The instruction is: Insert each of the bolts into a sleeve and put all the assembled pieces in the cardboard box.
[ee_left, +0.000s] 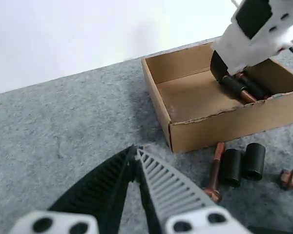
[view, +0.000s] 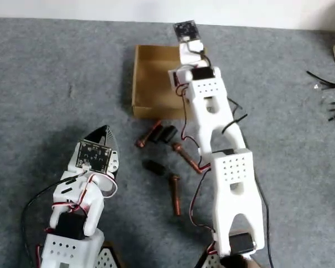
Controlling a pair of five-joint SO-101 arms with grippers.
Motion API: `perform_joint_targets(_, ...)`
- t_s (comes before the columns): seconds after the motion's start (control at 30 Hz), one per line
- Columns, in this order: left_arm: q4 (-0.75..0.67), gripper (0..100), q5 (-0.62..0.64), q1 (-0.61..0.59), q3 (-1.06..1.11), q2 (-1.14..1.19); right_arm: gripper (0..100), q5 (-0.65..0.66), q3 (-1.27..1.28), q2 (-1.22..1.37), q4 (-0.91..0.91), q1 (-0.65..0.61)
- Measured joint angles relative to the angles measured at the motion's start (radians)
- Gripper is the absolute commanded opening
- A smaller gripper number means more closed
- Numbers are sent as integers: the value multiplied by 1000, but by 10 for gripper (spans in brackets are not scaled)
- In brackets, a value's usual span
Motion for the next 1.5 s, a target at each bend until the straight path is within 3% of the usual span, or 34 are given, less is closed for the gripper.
perform_joint_targets(0.17,0,6,0,0,0,0,185,-75,-153,0,199,28)
perform_joint_targets(0.53,0,7,0,0,0,0,185,-72,-560,0,736,11)
perform_joint_targets(1.1,0,7,0,0,0,0,185,-71,-572,-5,749,-69)
perform_joint_targets(1.33,0,7,0,0,0,0,185,-71,-559,-127,750,-69)
perform_joint_targets(1.5,0,7,0,0,0,0,185,-71,-411,-232,752,-69)
